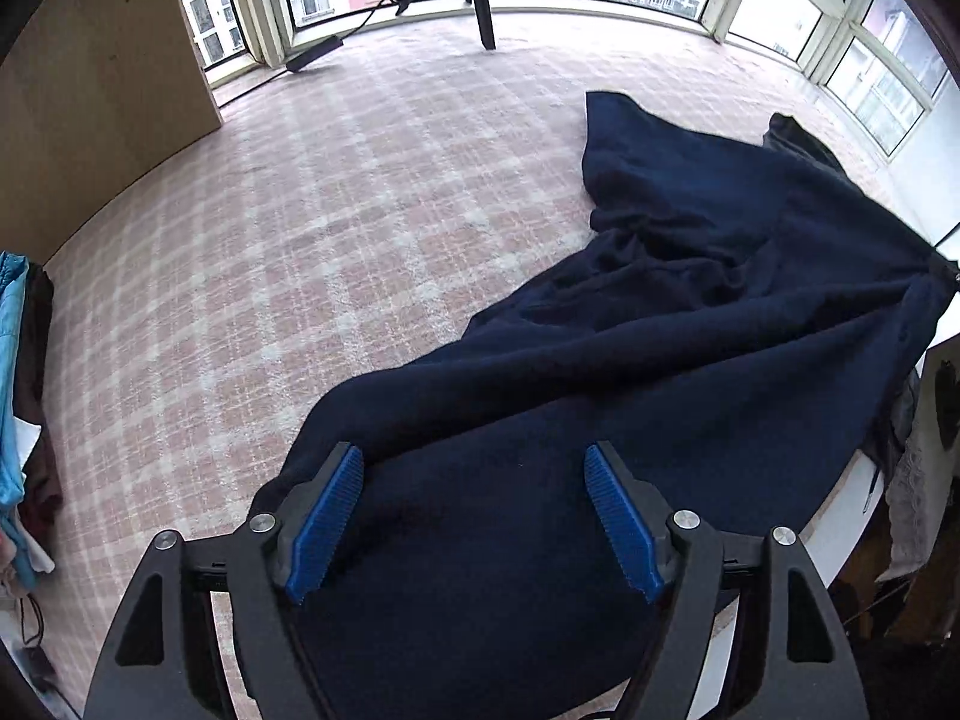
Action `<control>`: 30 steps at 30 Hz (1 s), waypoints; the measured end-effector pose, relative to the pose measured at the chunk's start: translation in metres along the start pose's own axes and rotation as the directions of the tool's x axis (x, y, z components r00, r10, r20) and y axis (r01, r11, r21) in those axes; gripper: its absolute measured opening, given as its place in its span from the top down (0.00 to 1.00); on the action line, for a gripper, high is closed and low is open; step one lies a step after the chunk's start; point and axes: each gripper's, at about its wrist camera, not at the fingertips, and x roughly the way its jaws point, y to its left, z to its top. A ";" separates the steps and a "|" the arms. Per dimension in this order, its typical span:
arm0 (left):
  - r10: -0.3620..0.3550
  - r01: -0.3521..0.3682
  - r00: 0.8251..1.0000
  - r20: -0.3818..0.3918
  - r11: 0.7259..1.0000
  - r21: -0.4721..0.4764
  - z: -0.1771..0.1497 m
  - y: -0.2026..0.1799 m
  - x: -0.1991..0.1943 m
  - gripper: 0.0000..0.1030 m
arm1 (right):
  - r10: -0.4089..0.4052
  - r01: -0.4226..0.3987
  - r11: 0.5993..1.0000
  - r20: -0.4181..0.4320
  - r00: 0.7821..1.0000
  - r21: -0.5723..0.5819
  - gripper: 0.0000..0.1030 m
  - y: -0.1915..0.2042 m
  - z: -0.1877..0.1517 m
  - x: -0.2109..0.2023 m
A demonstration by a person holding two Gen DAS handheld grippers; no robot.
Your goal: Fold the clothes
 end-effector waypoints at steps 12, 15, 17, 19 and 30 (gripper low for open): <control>0.039 -0.040 0.987 0.156 0.999 0.004 0.025 0.008 -0.062 0.28 | 0.198 -0.193 0.980 0.101 0.975 -0.057 0.94 0.080 0.028 0.007; 0.096 -0.085 0.976 0.194 0.994 -0.067 0.018 0.039 -0.081 0.28 | 0.326 -0.320 0.944 0.075 0.942 -0.082 0.94 0.137 0.032 0.038; 0.136 -0.113 0.967 0.215 0.987 -0.117 0.012 0.061 -0.093 0.28 | 0.416 -0.417 0.899 -0.034 0.909 -0.135 0.94 0.202 0.015 0.070; 0.178 -0.141 0.962 0.205 0.973 -0.184 -0.006 0.089 -0.097 0.28 | 0.511 -0.553 0.804 -0.221 0.831 -0.220 0.94 0.268 -0.020 0.090; 0.033 -0.020 0.994 0.100 0.991 -0.132 -0.024 0.085 -0.052 0.28 | 0.428 -0.530 0.788 -0.341 0.837 -0.312 0.48 0.236 -0.057 0.062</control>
